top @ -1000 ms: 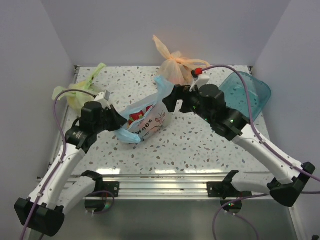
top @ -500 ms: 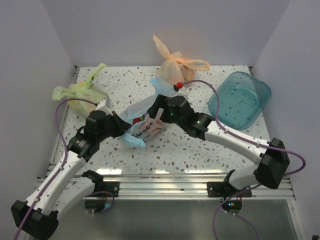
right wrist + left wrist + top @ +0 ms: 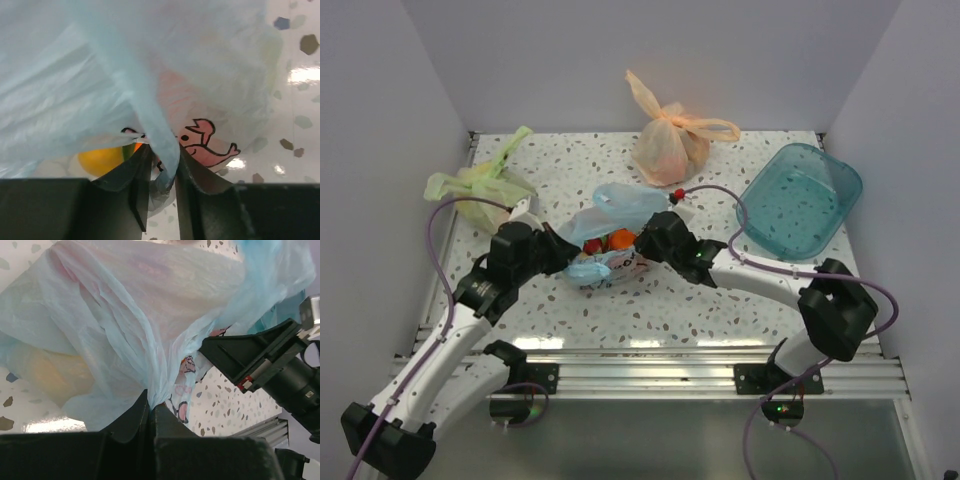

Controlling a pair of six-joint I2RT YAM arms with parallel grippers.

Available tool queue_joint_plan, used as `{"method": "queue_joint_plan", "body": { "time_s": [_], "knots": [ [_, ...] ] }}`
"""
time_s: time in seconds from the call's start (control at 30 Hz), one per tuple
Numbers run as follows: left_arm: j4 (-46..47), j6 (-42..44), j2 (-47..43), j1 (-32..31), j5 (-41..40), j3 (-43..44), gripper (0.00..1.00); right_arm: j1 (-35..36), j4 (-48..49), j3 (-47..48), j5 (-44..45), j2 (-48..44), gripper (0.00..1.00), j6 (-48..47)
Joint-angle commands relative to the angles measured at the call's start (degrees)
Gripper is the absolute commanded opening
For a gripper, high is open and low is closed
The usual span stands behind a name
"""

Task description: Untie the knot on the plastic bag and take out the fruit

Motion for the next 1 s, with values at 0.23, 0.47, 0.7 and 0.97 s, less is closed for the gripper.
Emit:
{"method": "queue_joint_plan", "body": {
  "time_s": [0.23, 0.47, 0.7, 0.97],
  "knots": [
    [-1.9, 3.98, 2.48, 5.8, -9.08, 4.93, 0.0, -10.46, 7.59, -18.46, -4.13, -2.83, 0.0, 5.65],
    [4.42, 7.67, 10.64, 17.05, -3.37, 0.54, 0.0, -15.21, 5.84, -23.31, -8.88, -6.62, 0.0, 3.47],
    [7.5, 13.03, 9.52, 17.77, 4.62, -0.26, 0.0, -13.9, -4.52, -12.42, -11.61, -10.22, 0.33, -12.86],
    [3.29, 18.92, 5.83, 17.77, 7.36, -0.34, 0.09, -12.75, -20.88, 4.17, -14.32, -17.16, 0.98, -38.26]
  ]
}}
